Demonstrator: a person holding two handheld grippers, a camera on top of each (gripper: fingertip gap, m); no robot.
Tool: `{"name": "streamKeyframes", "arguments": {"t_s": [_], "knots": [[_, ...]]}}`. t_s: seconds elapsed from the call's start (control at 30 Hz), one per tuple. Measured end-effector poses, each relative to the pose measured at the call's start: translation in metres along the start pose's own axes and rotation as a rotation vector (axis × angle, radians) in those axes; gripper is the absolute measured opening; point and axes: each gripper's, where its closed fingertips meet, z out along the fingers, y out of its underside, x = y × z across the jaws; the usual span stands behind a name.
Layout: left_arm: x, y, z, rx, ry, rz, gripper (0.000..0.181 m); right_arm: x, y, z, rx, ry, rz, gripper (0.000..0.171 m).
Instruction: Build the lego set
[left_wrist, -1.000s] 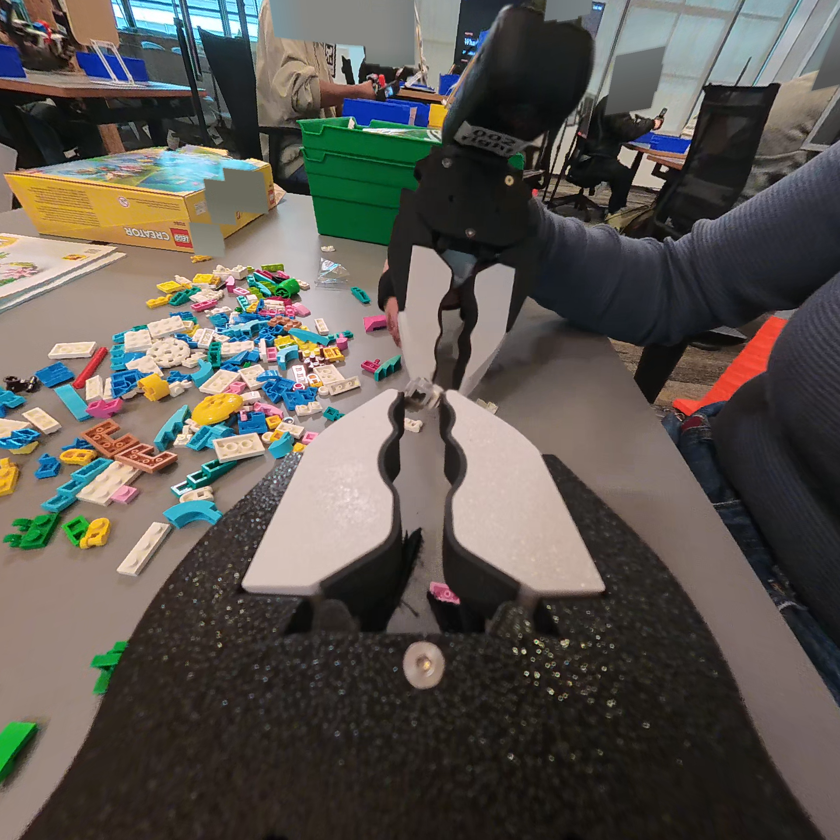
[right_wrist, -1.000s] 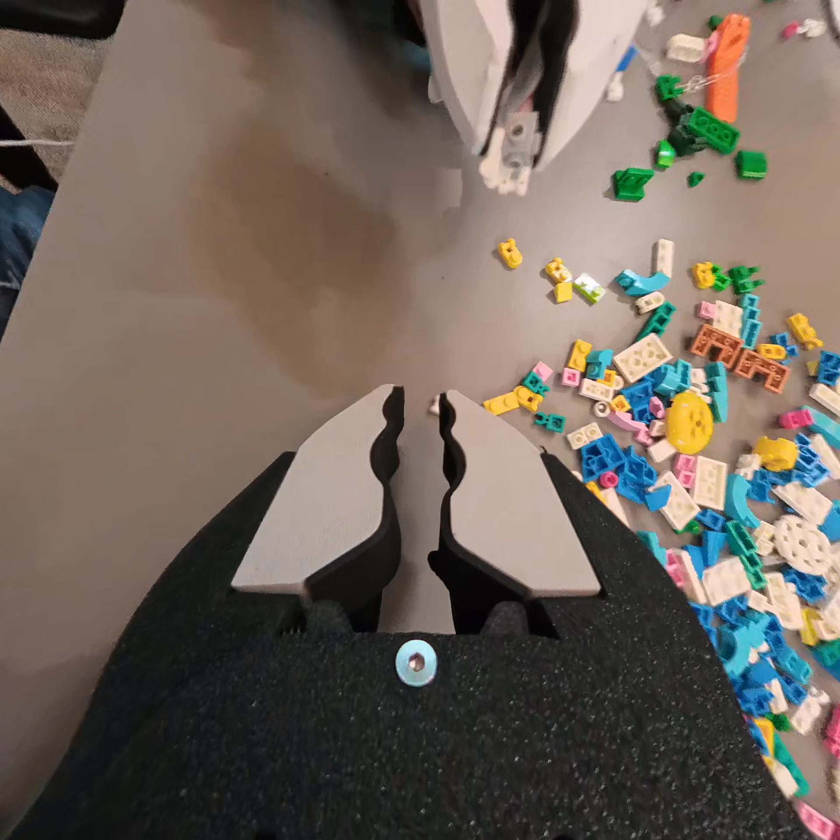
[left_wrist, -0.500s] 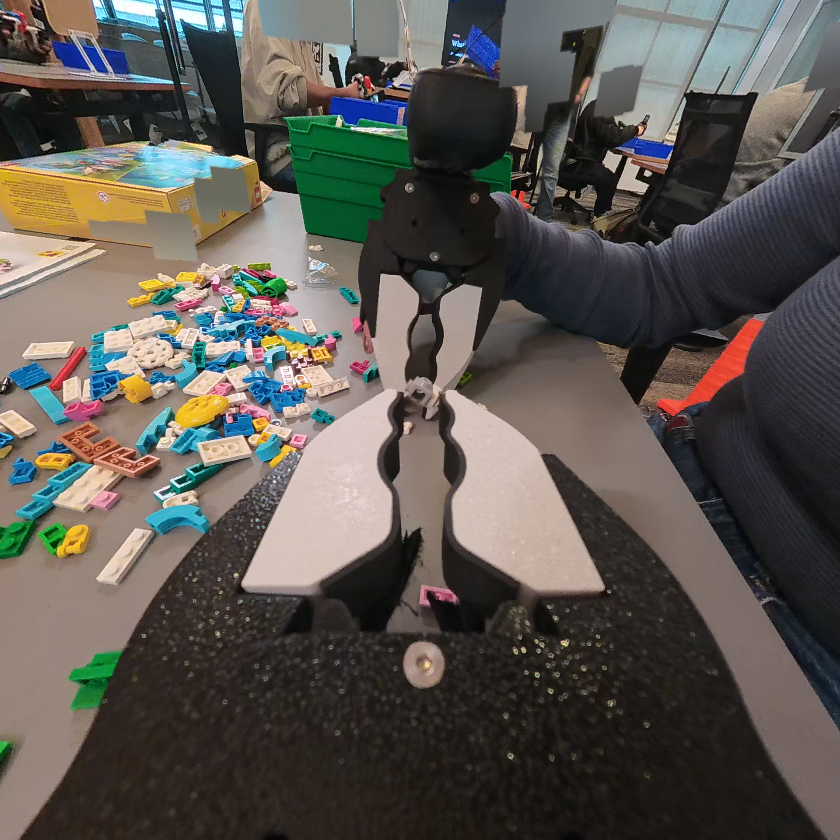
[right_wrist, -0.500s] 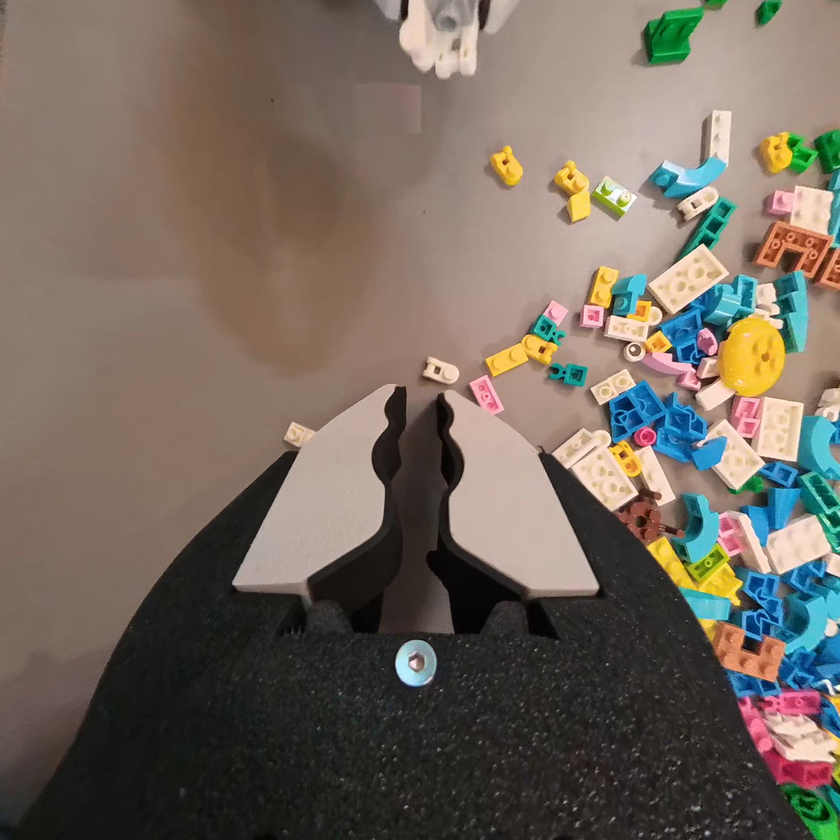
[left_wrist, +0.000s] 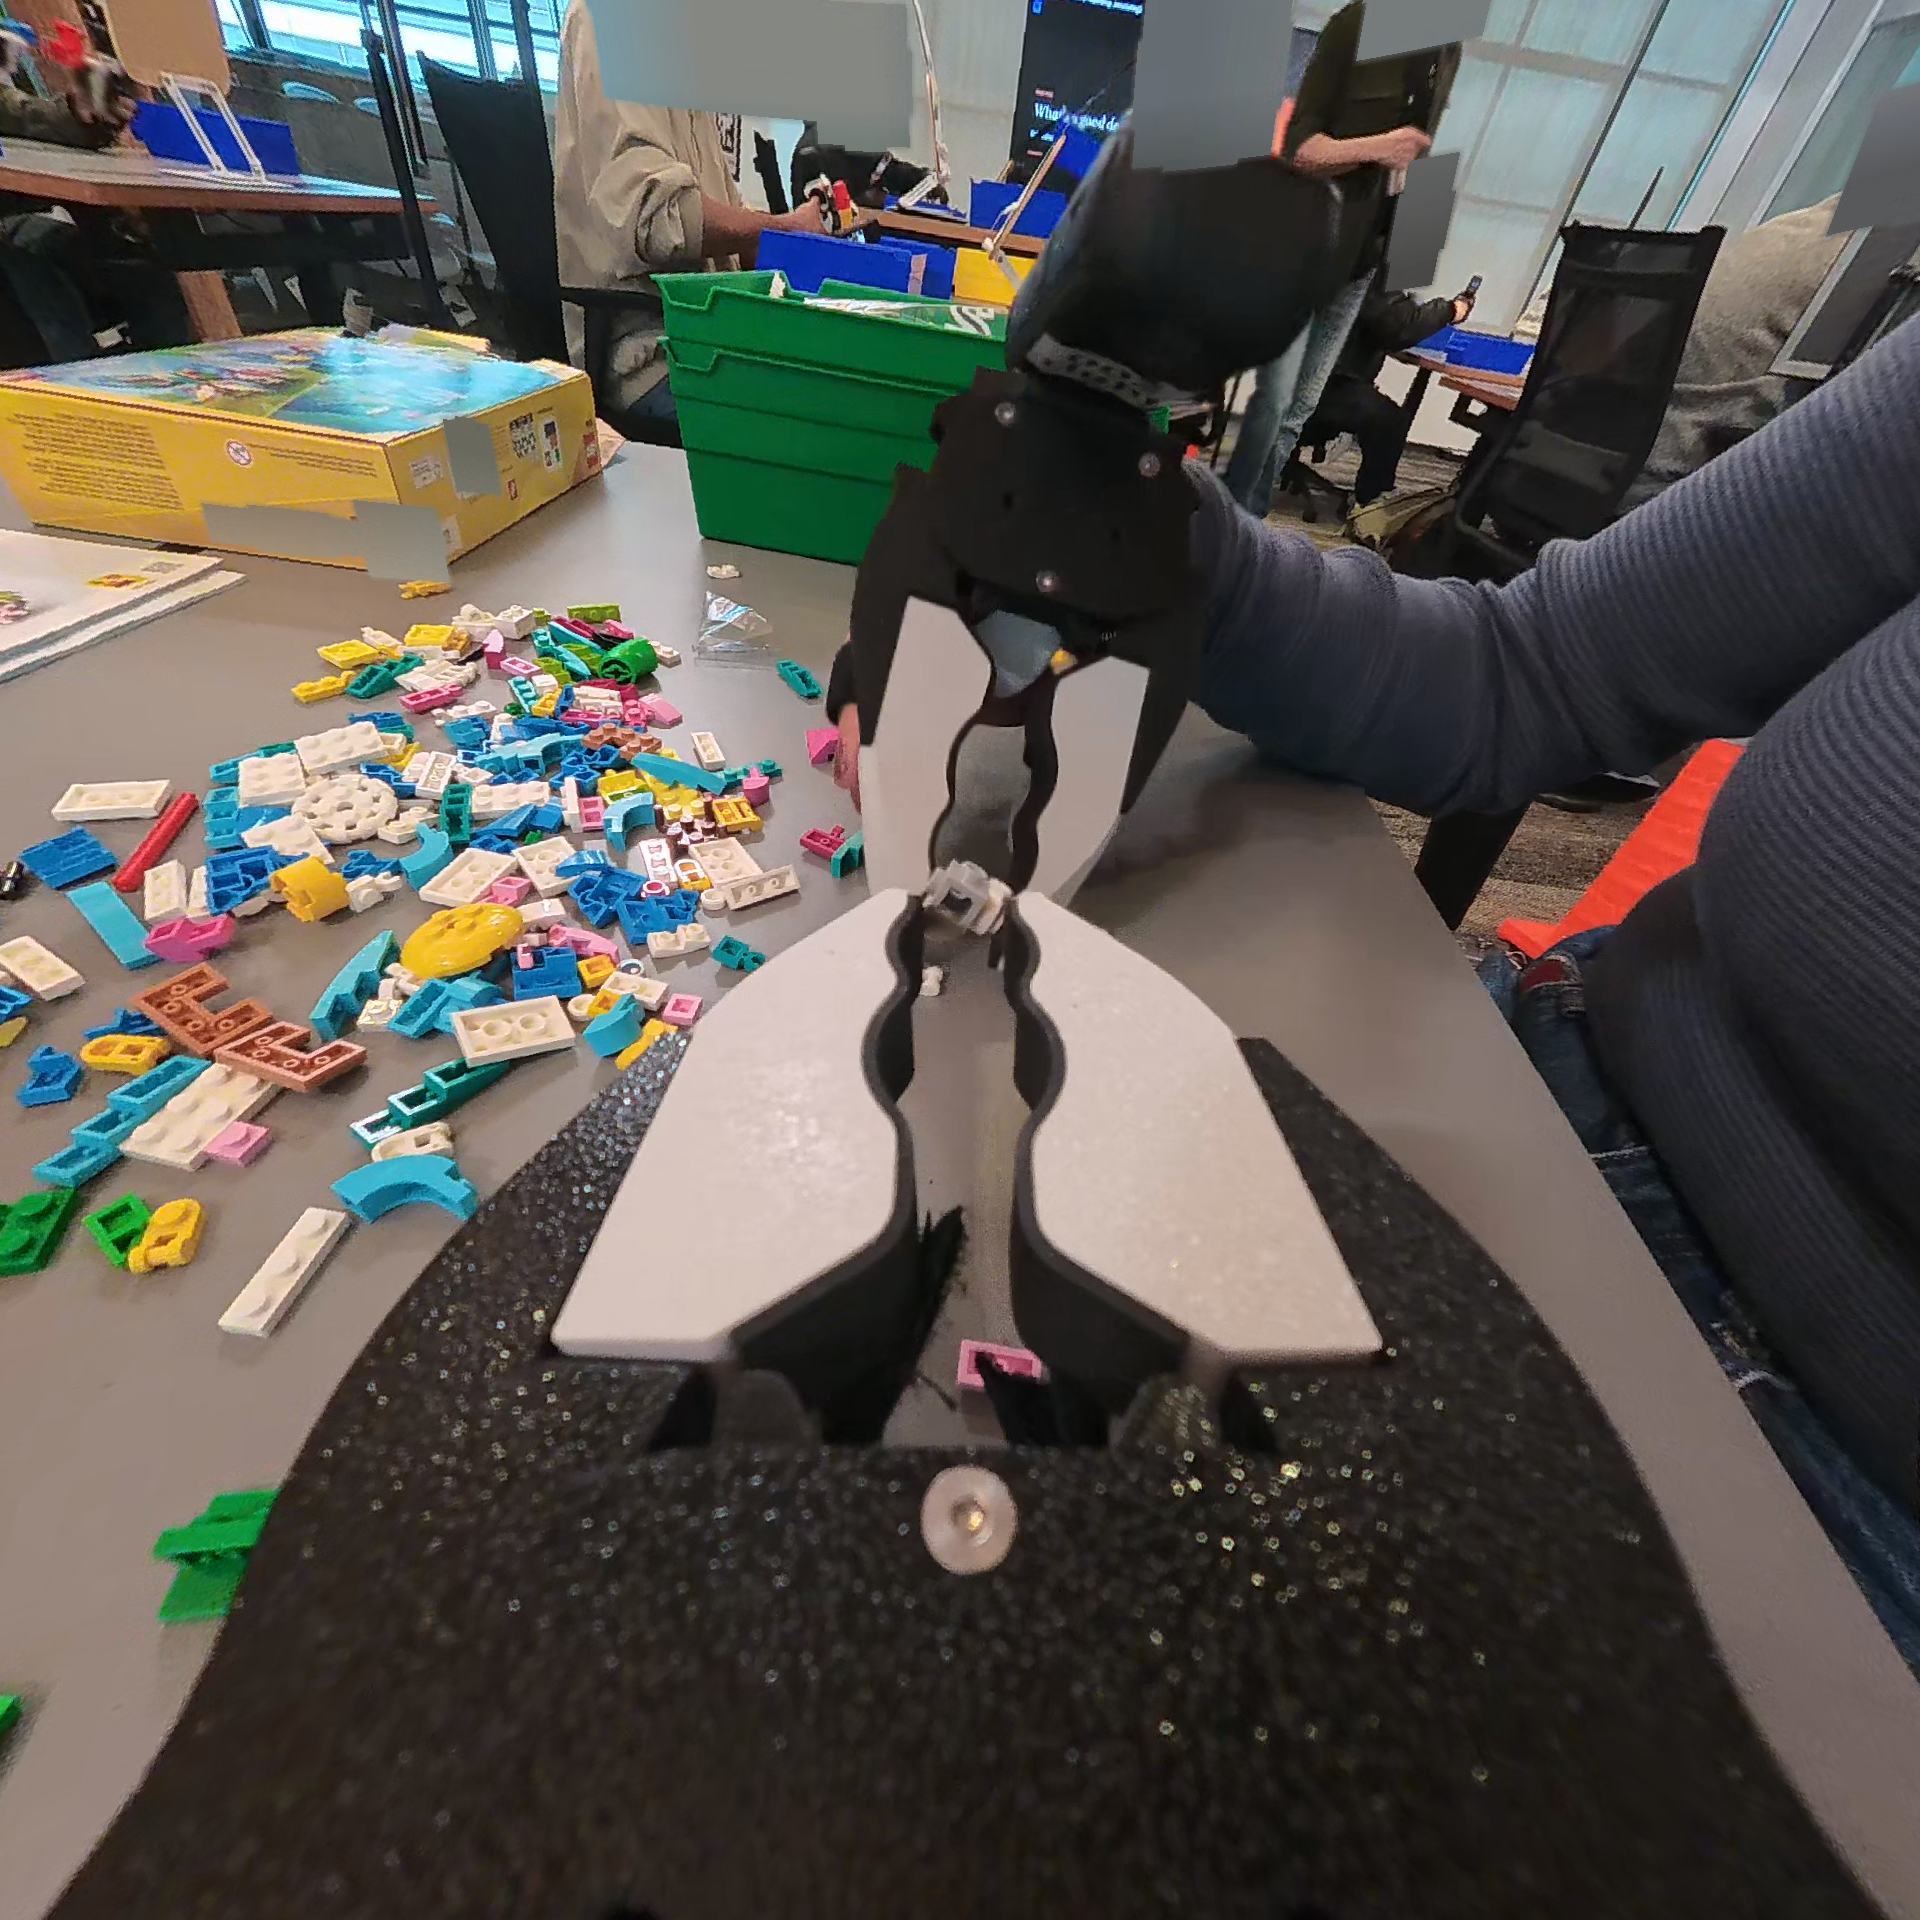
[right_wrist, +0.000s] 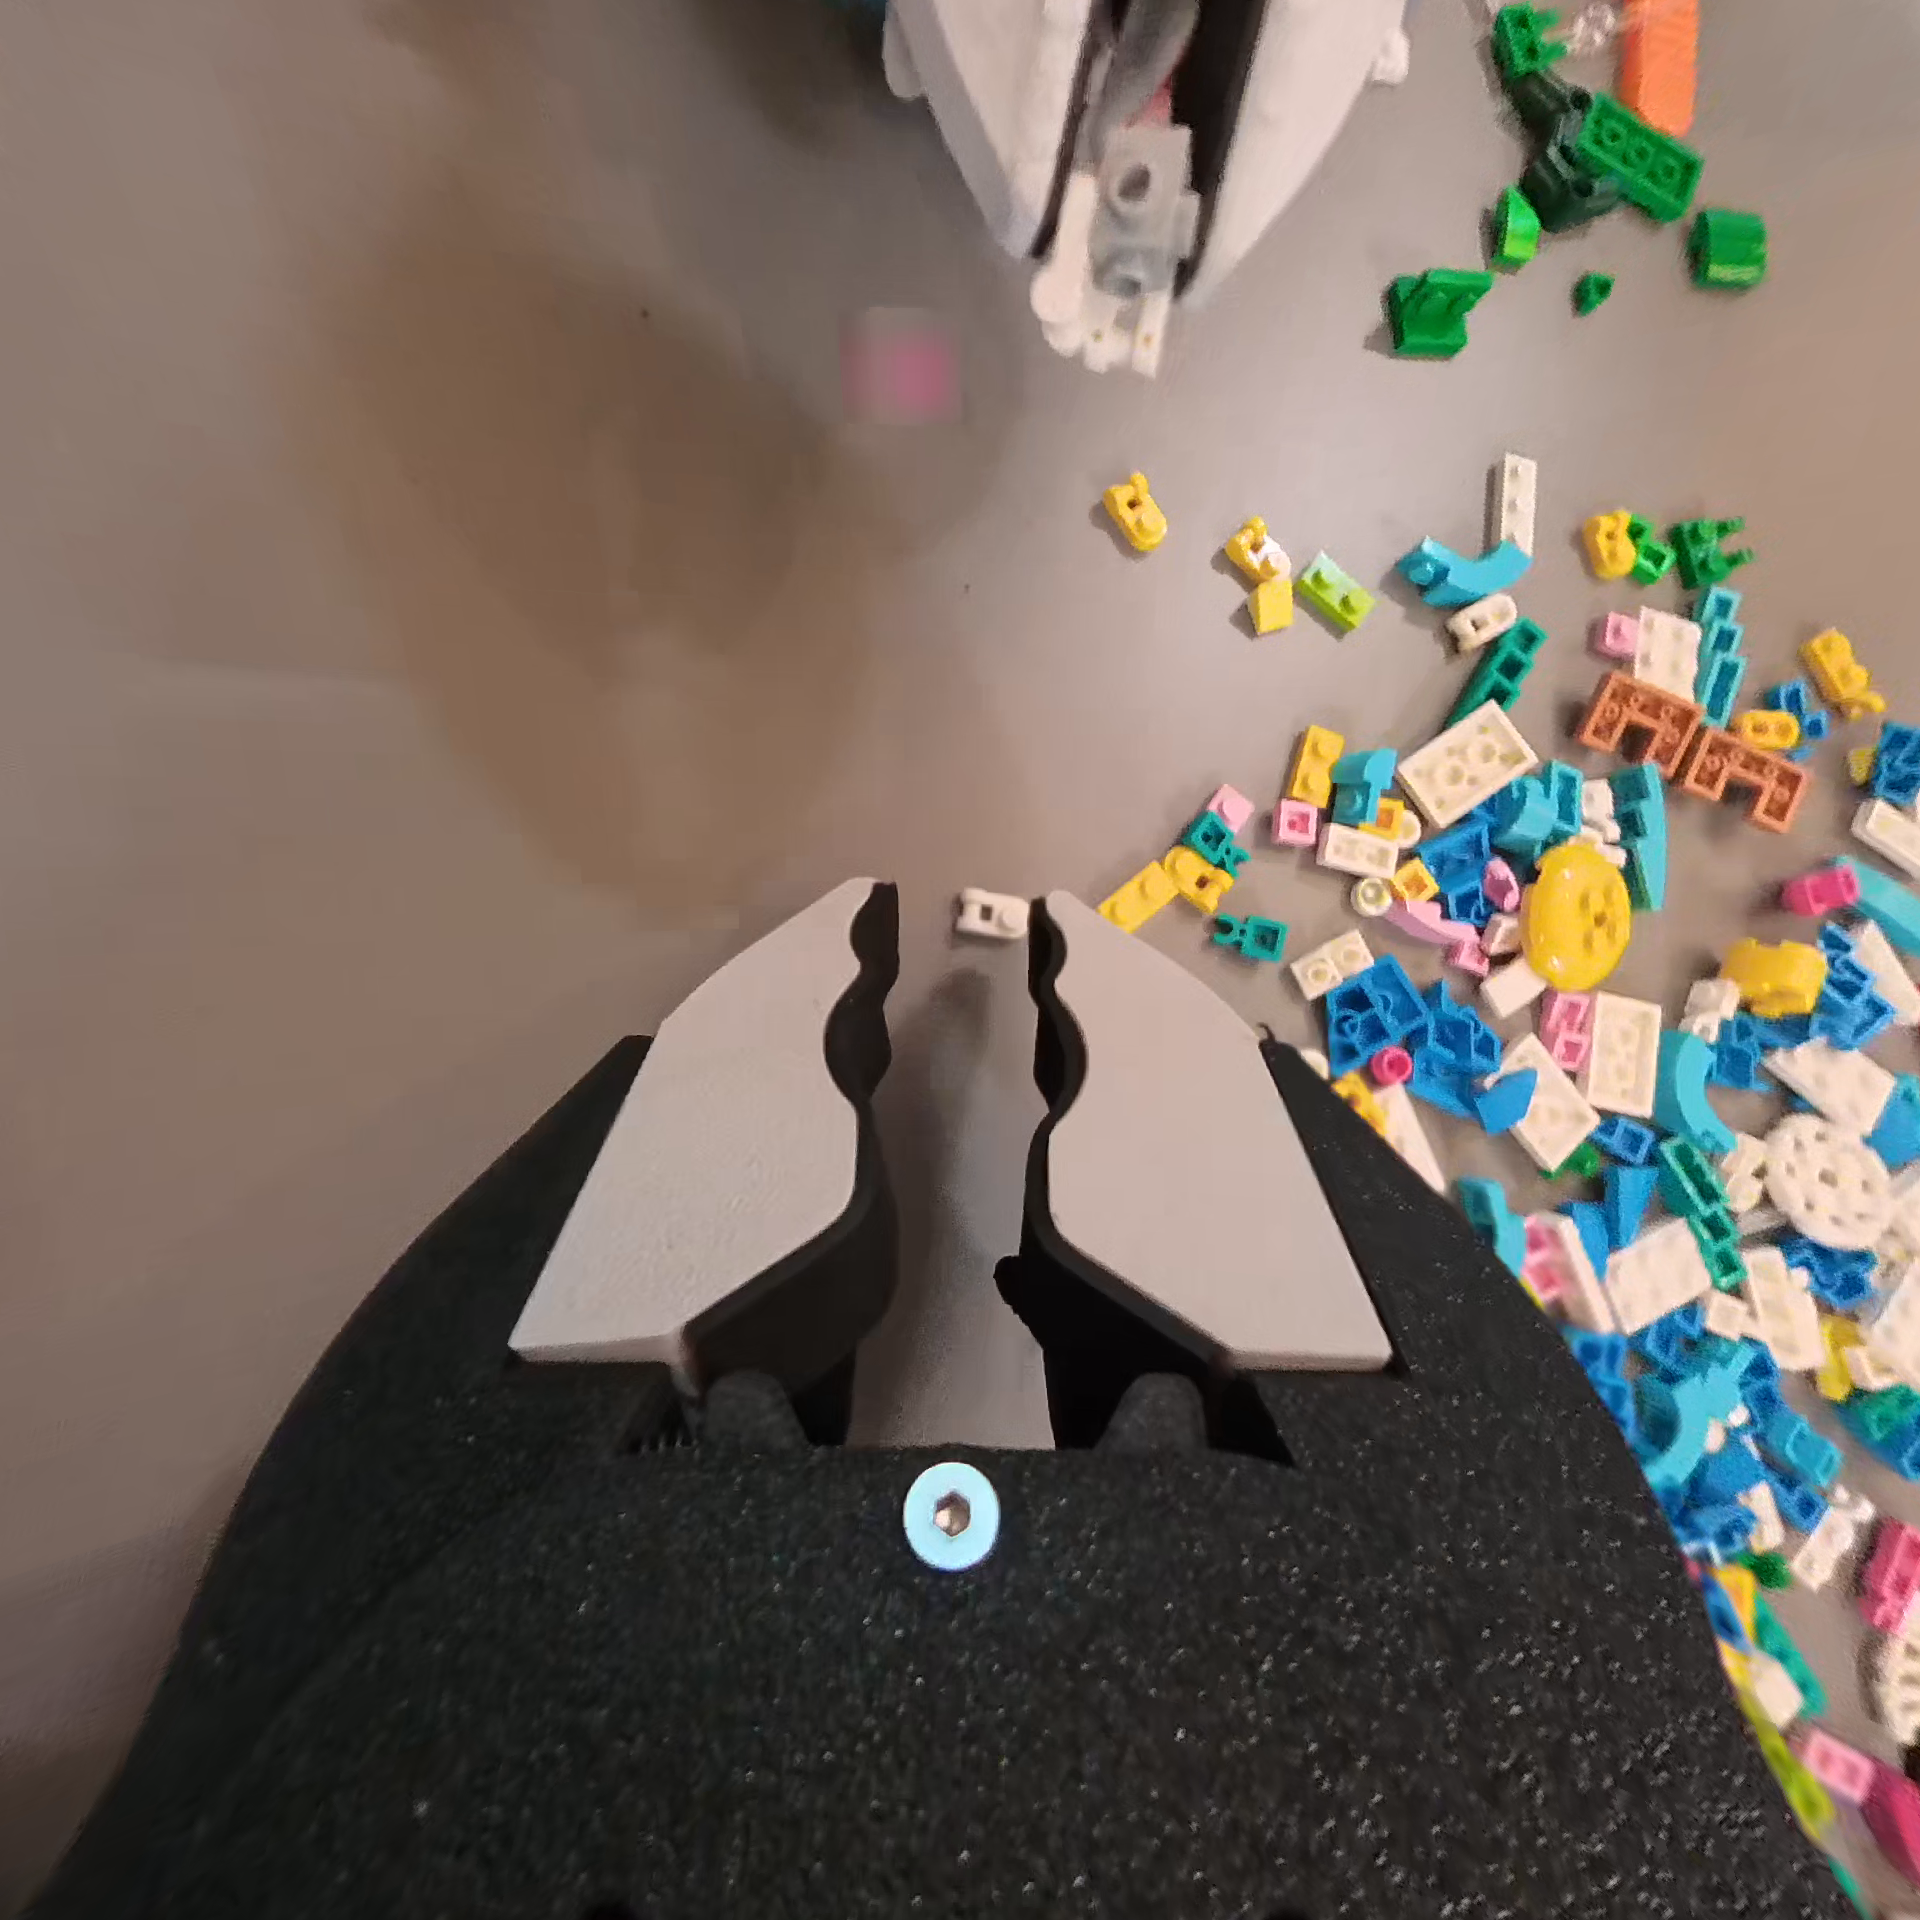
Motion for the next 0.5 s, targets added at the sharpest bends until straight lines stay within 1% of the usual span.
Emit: {"name": "streamKeyframes", "arguments": {"t_s": [0.23,0.5], "knots": [[-0.0001,-0.0006,-0.0005,0.005,0.003,-0.006,0.014,-0.0047,0.0065,-0.0033,-0.016,-0.048,0.084,0.022],[0.0000,-0.0004,-0.0004,0.004,0.004,-0.005,0.014,-0.0065,0.0072,0.0054,-0.035,-0.048,0.068,0.022]]}}
